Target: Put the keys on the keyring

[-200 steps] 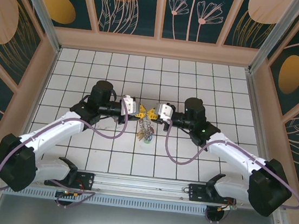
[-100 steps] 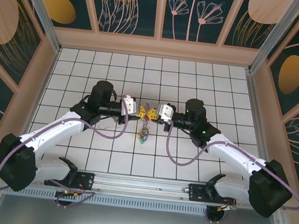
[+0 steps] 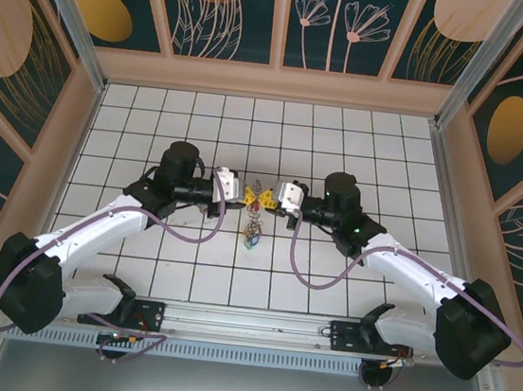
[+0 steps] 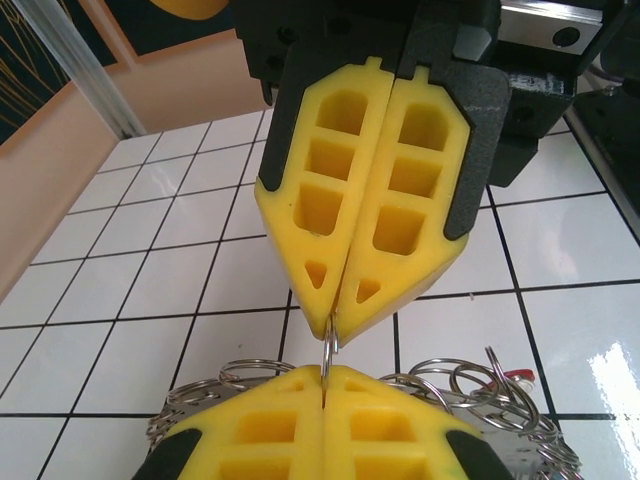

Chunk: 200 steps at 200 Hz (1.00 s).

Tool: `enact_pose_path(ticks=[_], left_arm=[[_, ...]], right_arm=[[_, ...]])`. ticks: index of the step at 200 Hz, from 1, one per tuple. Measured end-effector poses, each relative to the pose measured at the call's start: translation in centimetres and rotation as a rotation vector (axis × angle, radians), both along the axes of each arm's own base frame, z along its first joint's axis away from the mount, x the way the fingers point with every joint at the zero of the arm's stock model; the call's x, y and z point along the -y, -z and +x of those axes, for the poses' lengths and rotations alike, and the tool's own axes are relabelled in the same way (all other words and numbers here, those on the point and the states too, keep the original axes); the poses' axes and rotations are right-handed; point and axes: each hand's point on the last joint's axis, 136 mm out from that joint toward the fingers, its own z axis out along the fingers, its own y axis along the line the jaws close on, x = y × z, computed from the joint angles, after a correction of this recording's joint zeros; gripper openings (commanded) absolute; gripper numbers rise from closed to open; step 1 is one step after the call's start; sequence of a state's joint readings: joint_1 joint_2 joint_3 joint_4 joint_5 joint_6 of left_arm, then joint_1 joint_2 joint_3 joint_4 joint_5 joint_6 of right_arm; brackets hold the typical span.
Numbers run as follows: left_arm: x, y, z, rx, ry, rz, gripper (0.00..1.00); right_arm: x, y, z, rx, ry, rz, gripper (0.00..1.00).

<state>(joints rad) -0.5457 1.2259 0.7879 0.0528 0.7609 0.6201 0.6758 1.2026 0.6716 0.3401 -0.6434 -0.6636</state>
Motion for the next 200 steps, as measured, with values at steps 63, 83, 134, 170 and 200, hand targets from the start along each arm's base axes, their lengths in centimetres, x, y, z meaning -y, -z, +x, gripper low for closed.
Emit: enact_pose_path(ticks=[63,83,134,170,200], left_arm=[[-2.4,-1.6,0.9,0.226,-0.138,0.044,0.0],[-2.7,-1.4,1.5,0.284,-0.157,0.079,0.0],[-3.5,-1.8,3.3,0.396,-0.217,0.153,0.0],[-4.2,-2.6,5.9,0.415,-0.296,0.198,0.0],[-7.4,-2.8,9.4,0.38,-0.446,0.23,0.0]], right_arm=[[0.7,1.2,-0.1,0.009,0.015,-0.07,0.31],[0.9,0.8,0.2,0.028,0.033,-0.075,0.31],[1.4,-0.2,1.1,-0.025,0.083,-0.041,0.38],[1.5,-0.9,2.2,-0.125,0.177,0.038,0.44],[0.2,0.5,1.3,-0.177,0.234,0.053,0.48]])
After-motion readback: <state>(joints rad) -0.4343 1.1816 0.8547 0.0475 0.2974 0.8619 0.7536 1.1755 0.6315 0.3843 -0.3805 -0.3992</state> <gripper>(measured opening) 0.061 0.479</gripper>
